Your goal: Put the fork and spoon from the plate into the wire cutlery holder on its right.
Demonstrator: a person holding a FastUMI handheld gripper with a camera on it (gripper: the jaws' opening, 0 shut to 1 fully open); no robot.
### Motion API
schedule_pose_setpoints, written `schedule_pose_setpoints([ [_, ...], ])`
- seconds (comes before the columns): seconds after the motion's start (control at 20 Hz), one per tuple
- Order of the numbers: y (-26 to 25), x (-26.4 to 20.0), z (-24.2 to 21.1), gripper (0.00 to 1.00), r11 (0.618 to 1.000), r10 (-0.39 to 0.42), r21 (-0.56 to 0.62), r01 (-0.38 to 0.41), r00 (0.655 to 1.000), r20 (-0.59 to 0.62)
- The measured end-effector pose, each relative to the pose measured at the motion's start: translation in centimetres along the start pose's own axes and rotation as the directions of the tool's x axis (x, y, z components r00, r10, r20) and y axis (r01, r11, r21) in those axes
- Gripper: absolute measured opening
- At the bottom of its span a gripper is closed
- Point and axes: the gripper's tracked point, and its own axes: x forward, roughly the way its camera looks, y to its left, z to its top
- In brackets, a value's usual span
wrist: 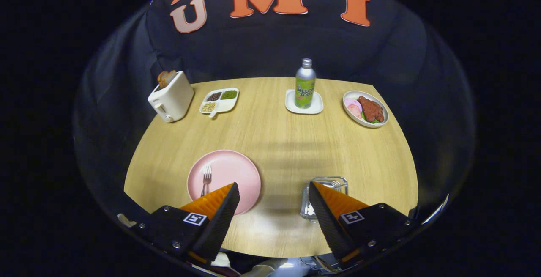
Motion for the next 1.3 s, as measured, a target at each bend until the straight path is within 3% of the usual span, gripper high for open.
schedule_pose_setpoints([
  [0.25, 6.4, 2.4, -0.5, 0.99, 0.996, 0.071, -0.05, -0.068, 0.995, 0.066],
  [0.5, 10.1, 4.3, -1.7, 0.99, 0.989, 0.139, 0.038, -0.142, 0.988, 0.072],
  [0.75, 10.0, 5.7, -3.0, 0.99, 0.993, 0.097, 0.054, -0.103, 0.99, 0.099],
  [1.3, 10.8, 7.5, -7.1, 0.99, 0.998, 0.033, -0.057, -0.027, 0.995, 0.098],
])
